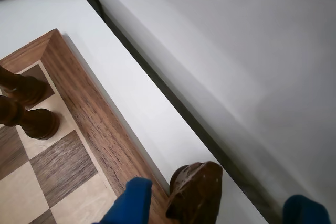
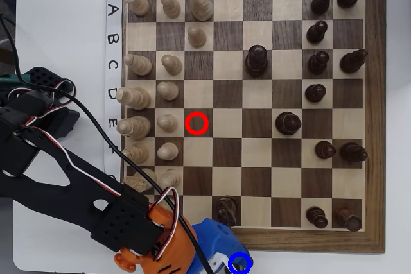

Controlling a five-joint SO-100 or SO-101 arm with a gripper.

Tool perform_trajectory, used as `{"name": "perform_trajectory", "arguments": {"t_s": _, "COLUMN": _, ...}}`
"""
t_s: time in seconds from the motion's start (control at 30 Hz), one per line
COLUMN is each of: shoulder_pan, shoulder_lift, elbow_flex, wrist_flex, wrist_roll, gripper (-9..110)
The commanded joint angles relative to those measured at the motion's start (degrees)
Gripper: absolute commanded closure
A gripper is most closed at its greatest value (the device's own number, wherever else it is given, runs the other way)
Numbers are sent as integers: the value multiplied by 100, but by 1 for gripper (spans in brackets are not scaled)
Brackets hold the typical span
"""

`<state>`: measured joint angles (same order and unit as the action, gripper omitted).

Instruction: Move the piece to destination

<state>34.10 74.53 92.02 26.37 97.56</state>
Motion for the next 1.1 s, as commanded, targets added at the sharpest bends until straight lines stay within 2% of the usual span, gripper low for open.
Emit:
{"name": "perform_trajectory", "arguments": {"t_s": 0.0, "shoulder_pan": 9, "shoulder_lift": 1345, "elbow_flex": -1160, "wrist_flex": 167, "wrist_roll": -44, "gripper": 67}}
{"name": "perform_trajectory", "arguments": {"t_s": 0.47, "shoulder_pan": -88, "shoulder_lift": 3155, "elbow_flex": -1327, "wrist_flex": 914, "wrist_roll": -853, "gripper": 72}}
{"name": "perform_trajectory", "arguments": {"t_s": 0.67, "shoulder_pan": -123, "shoulder_lift": 3999, "elbow_flex": -1362, "wrist_flex": 1310, "wrist_roll": -1494, "gripper": 74}}
{"name": "perform_trajectory", "arguments": {"t_s": 1.07, "shoulder_pan": 255, "shoulder_lift": 4992, "elbow_flex": -2188, "wrist_flex": 1811, "wrist_roll": -4184, "gripper": 74}}
